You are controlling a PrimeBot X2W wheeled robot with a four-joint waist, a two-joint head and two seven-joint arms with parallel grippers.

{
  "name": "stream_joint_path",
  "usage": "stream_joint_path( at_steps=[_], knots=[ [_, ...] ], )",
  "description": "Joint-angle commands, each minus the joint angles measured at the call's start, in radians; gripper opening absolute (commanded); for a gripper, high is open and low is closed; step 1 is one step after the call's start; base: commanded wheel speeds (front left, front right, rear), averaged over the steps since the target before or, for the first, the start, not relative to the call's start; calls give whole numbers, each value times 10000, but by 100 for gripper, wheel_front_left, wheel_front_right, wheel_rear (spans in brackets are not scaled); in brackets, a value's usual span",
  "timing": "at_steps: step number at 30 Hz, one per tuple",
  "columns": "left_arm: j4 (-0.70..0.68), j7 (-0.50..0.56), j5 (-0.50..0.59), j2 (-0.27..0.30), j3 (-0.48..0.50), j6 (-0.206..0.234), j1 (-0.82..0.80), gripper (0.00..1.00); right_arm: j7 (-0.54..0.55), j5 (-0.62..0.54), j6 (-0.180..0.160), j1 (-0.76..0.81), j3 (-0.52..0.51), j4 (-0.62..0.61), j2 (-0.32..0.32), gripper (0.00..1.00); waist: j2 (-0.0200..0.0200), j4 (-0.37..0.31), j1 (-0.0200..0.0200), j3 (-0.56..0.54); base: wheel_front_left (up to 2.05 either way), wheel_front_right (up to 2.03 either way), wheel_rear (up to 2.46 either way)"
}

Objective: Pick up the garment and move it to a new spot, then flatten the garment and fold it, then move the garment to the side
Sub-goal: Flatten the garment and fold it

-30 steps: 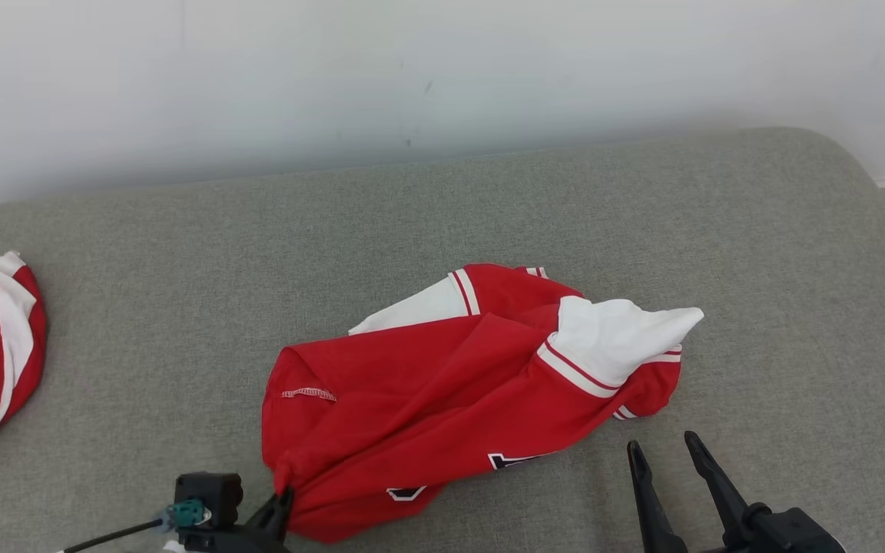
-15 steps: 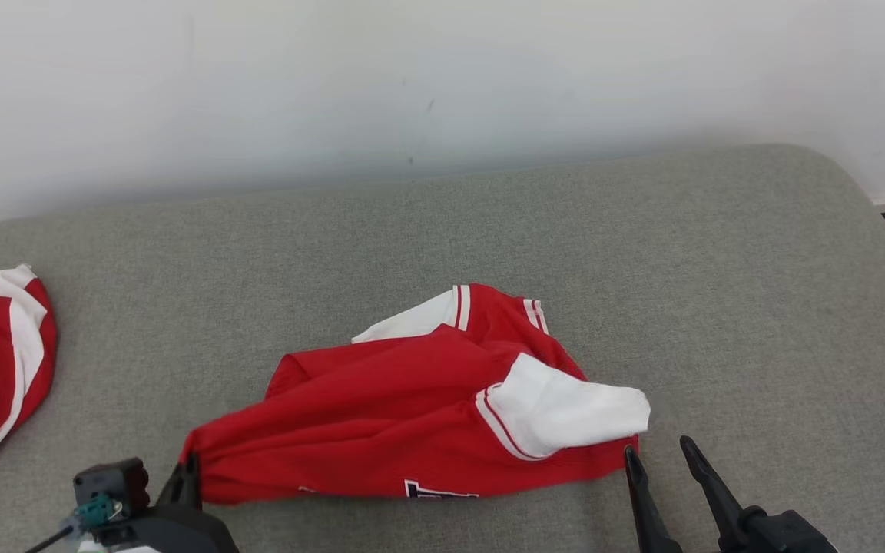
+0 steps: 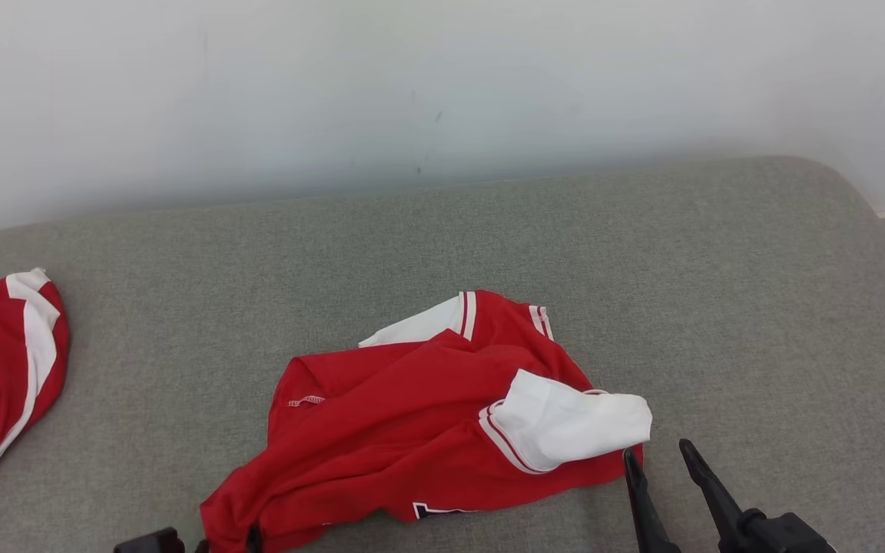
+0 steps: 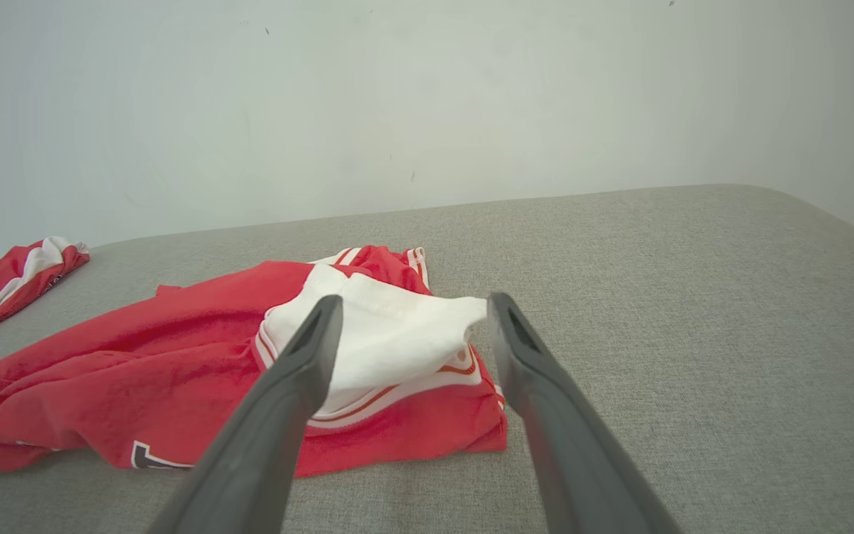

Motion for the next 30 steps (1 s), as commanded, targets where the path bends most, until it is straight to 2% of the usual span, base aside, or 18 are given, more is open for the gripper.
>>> stream_joint_path(
  at_steps=[1,5,8,11,14,20,24,30],
  knots=[
    [-7,-158,-98,-65,16,-67,167,100,27,-38,9,94,-4,-23,1,100,0,16,0,-16,0,0,0],
    [-347,-1343,-85,-87,198,-466,348,100,52,-72,9,102,-165,-72,1,100,0,56,0,-63,0,0,0],
    [-593,-2781,187,8,308,-951,463,100,70,-120,9,123,-312,-109,2,100,0,98,0,-117,0,0,0],
    [-989,-3441,620,3,390,-1468,648,100,98,-147,9,196,-458,-152,1,100,0,163,0,-191,0,0,0],
    [-1831,-3532,1273,-266,954,-1861,800,100,112,-146,9,225,-599,-184,2,100,0,258,0,-233,0,0,0],
    [-3456,-3533,3095,-1316,2562,-2842,2009,100,159,-91,9,470,-686,-105,2,100,0,360,0,-448,0,0,0],
    [-3501,-3535,3657,-1528,2866,-3092,2603,100,253,-35,9,652,-713,26,2,100,0,366,0,-587,0,0,0],
    [-3503,-3536,3960,-1612,2968,-3208,2801,100,406,63,9,720,-818,113,2,100,0,453,0,-638,0,0,0]
  ],
)
